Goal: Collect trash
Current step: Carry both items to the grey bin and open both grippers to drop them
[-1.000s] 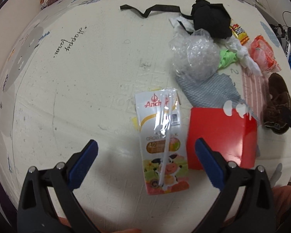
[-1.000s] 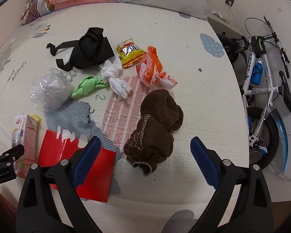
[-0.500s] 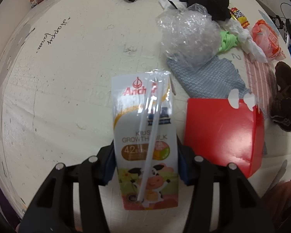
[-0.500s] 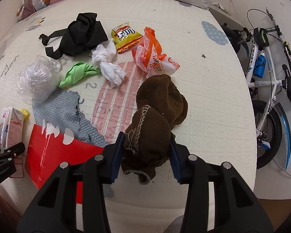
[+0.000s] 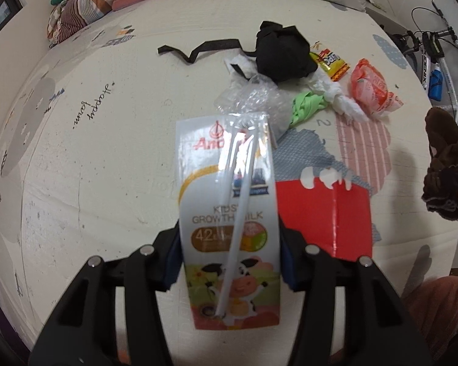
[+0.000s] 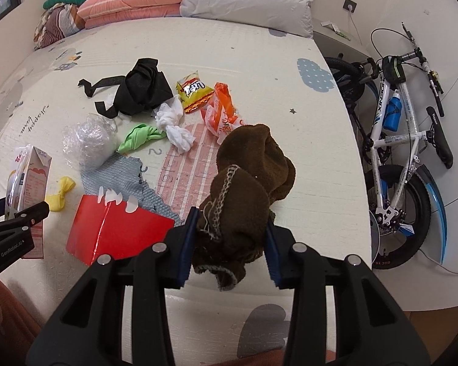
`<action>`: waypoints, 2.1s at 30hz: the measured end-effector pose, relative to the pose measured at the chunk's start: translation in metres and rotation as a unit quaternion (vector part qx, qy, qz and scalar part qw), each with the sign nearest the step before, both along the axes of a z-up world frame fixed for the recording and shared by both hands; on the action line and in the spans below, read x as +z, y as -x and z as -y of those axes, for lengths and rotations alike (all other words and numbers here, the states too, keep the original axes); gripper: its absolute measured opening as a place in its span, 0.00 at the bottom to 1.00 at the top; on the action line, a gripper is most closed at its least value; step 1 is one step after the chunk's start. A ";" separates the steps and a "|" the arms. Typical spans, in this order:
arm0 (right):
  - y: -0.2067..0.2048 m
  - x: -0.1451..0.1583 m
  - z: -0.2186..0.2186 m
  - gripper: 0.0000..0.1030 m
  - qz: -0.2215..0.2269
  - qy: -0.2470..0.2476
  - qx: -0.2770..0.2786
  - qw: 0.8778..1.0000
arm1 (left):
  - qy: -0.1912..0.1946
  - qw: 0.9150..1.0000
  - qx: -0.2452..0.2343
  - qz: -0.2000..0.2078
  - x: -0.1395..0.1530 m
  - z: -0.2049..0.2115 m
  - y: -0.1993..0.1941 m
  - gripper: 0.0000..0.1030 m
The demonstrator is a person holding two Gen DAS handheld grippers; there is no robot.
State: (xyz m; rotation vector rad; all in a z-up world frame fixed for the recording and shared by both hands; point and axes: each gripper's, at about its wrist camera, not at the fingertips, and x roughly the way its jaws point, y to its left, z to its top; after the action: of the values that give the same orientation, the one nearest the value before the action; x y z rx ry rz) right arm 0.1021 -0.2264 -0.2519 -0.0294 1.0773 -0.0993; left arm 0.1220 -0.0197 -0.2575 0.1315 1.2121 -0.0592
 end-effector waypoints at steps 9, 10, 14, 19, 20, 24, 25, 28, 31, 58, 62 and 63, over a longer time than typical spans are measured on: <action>0.049 0.047 0.040 0.36 0.043 0.007 -0.037 0.998 | 0.004 0.997 -0.062 0.049 0.044 0.061 0.018 0.50; 0.055 0.052 0.047 0.36 0.047 0.008 -0.043 0.998 | 0.005 0.996 -0.071 0.053 0.048 0.070 0.021 0.50; 0.084 0.070 0.078 0.36 0.066 0.010 -0.067 0.996 | 0.017 0.991 -0.114 0.070 0.065 0.115 0.037 0.50; 0.119 0.086 0.127 0.36 0.080 0.021 -0.107 0.991 | 0.032 0.980 -0.178 0.078 0.076 0.176 0.058 0.50; 0.125 0.088 0.138 0.36 0.082 0.023 -0.115 0.990 | 0.034 0.978 -0.191 0.078 0.077 0.189 0.062 0.50; 0.150 0.094 0.176 0.36 0.088 0.032 -0.144 0.985 | 0.043 0.966 -0.242 0.077 0.078 0.237 0.077 0.50; 0.156 0.095 0.186 0.36 0.089 0.033 -0.150 0.984 | 0.045 0.963 -0.254 0.075 0.077 0.249 0.080 0.50; 0.171 0.095 0.212 0.37 0.091 0.043 -0.171 0.980 | 0.051 0.954 -0.285 0.071 0.074 0.282 0.085 0.50; 0.179 0.090 0.238 0.37 0.087 0.044 -0.187 0.977 | 0.057 0.946 -0.312 0.065 0.067 0.311 0.087 0.50; 0.072 -0.082 0.356 0.43 0.024 -0.026 -0.205 0.978 | 0.046 0.907 -0.418 0.023 -0.075 0.450 0.001 0.51; 0.063 -0.089 0.360 0.67 0.029 -0.016 -0.205 0.978 | 0.042 0.904 -0.426 0.015 -0.086 0.456 -0.001 0.50; 0.061 -0.090 0.362 0.67 0.028 -0.014 -0.204 0.979 | 0.041 0.903 -0.427 0.014 -0.087 0.457 0.000 0.50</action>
State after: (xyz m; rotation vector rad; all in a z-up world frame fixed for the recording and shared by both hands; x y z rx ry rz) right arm 0.0415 -0.5882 -0.3423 0.2204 1.0161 -0.4512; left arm 0.1223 -0.4771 -0.3449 0.5838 1.0417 -0.8721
